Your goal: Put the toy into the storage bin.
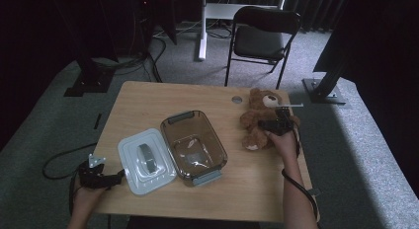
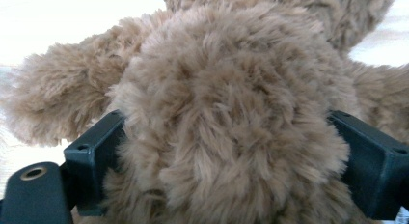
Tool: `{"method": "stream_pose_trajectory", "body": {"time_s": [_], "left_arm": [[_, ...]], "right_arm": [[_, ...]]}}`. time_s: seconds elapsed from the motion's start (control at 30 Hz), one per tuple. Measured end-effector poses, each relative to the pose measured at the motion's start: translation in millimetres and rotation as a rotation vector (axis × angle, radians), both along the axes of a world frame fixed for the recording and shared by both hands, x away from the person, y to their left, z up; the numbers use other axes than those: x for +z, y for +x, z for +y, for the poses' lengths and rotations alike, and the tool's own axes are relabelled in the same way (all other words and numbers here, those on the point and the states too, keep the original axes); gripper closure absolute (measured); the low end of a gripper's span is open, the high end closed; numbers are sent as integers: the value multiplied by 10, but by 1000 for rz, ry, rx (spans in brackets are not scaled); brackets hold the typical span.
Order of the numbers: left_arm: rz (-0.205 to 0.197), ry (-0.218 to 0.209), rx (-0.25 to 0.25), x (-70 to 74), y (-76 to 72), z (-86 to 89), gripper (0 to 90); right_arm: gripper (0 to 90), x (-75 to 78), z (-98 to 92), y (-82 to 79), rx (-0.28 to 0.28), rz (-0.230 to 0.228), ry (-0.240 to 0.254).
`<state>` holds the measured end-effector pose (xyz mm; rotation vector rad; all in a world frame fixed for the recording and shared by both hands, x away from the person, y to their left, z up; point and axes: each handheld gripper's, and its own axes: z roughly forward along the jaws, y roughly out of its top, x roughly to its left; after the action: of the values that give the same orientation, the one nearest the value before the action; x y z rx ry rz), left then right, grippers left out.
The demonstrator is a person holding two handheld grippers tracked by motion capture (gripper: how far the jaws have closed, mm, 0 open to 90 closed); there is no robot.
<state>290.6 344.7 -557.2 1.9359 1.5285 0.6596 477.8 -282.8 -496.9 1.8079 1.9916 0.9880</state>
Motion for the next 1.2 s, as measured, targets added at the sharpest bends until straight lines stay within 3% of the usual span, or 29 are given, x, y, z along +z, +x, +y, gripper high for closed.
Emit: {"method": "stream_pose_trajectory", "body": {"time_s": [0.27,0.37,0.5,0.67,0.7,0.8,1.0,1.2], "left_arm": [[0,0,0,0,0,0,5],[0,0,0,0,0,0,5],[0,0,0,0,0,0,5],[0,0,0,0,0,0,5],[0,0,0,0,0,0,5],[0,0,0,0,0,0,5],[0,0,0,0,0,0,5],[0,0,0,0,0,0,5]], "right_arm": [[104,-59,63,-19,11,-12,-25],[143,-58,82,-24,16,-14,-40],[277,-21,109,-26,36,-6,-76],[436,13,111,-76,29,-39,-89],[525,46,98,-109,19,-55,-90],[594,105,95,-159,26,-81,-91],[625,265,137,-274,60,-122,-101],[627,453,161,-375,46,-157,-107]]}}
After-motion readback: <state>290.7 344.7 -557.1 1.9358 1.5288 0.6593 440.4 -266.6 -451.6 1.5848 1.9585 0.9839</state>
